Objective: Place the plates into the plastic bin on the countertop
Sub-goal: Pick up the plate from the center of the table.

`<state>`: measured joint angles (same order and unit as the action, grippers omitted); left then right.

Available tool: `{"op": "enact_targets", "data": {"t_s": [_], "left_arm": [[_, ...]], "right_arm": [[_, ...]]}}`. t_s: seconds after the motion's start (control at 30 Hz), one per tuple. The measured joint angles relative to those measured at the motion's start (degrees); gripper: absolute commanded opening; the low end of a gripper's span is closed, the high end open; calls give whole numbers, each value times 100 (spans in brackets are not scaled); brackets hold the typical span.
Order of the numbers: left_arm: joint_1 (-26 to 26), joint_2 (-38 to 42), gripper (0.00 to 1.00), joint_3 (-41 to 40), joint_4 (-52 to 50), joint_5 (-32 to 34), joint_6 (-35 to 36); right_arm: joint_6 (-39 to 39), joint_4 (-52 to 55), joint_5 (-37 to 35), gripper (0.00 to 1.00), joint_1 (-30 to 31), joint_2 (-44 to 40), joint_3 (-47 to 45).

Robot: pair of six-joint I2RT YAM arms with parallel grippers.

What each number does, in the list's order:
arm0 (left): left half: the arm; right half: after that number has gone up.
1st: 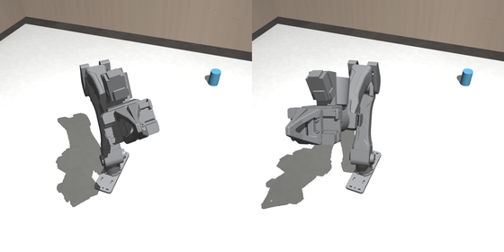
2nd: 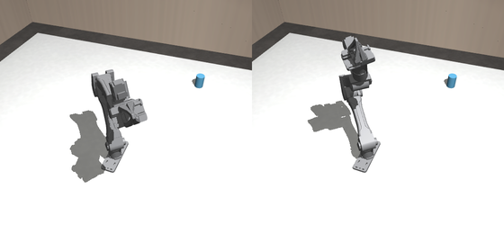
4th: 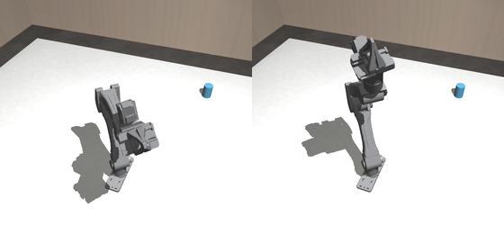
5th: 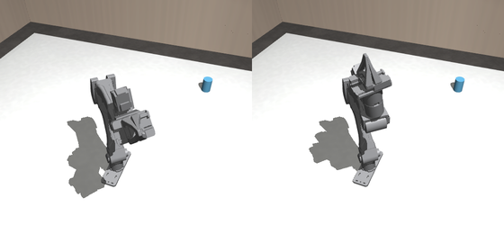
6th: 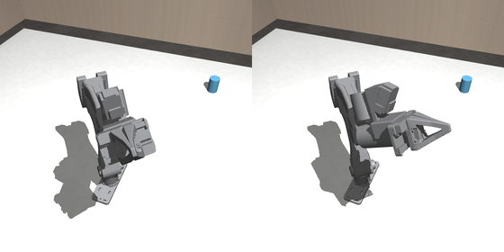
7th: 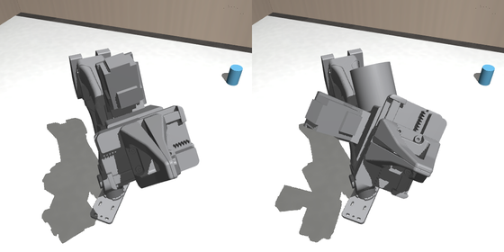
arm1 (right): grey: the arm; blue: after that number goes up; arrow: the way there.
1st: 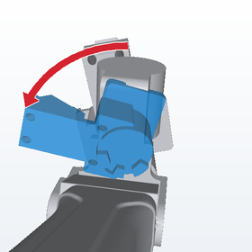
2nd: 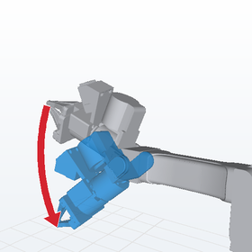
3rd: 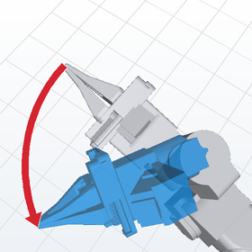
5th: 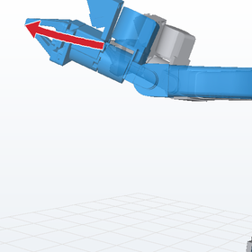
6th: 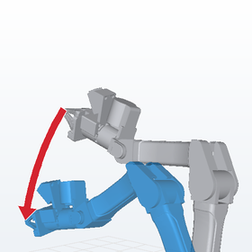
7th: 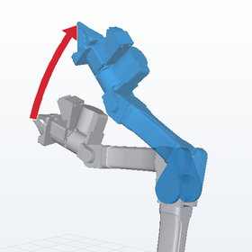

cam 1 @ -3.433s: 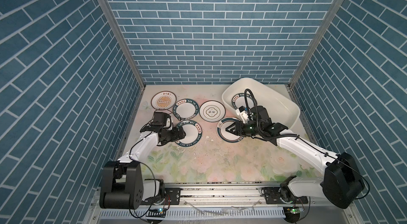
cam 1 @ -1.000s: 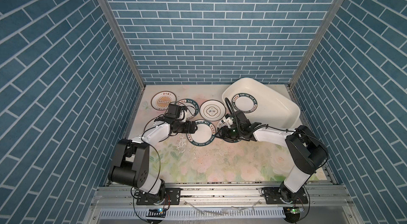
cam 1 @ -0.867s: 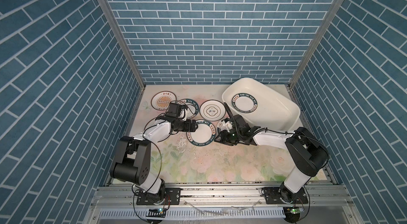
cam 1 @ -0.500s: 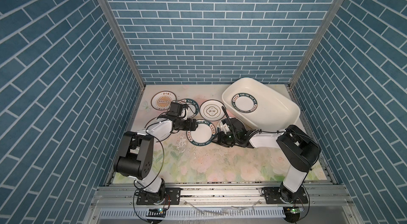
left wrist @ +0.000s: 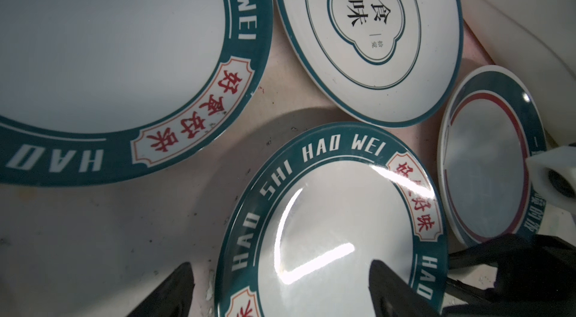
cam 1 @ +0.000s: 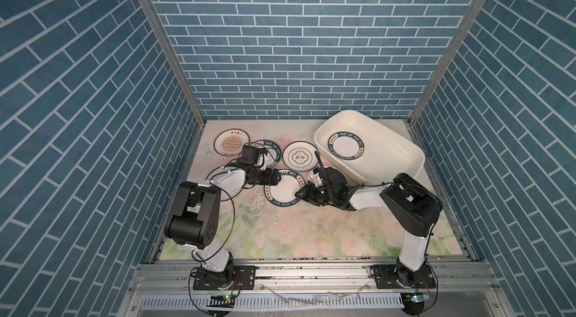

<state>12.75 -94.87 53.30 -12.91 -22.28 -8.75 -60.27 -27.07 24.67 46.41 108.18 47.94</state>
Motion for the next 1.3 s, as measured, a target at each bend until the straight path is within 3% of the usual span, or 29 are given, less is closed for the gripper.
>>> {"op": "enact_targets", "data": {"t_s": [0.63,1.3], "left_arm": [[-13,-39,89,-136,131,-197,4],[-13,-83,89,-160,120,-549,22]], "right_arm": [[-446,-688,-157,47,9,396,179],[-595,-586,-216,43,46,487,396]]}}
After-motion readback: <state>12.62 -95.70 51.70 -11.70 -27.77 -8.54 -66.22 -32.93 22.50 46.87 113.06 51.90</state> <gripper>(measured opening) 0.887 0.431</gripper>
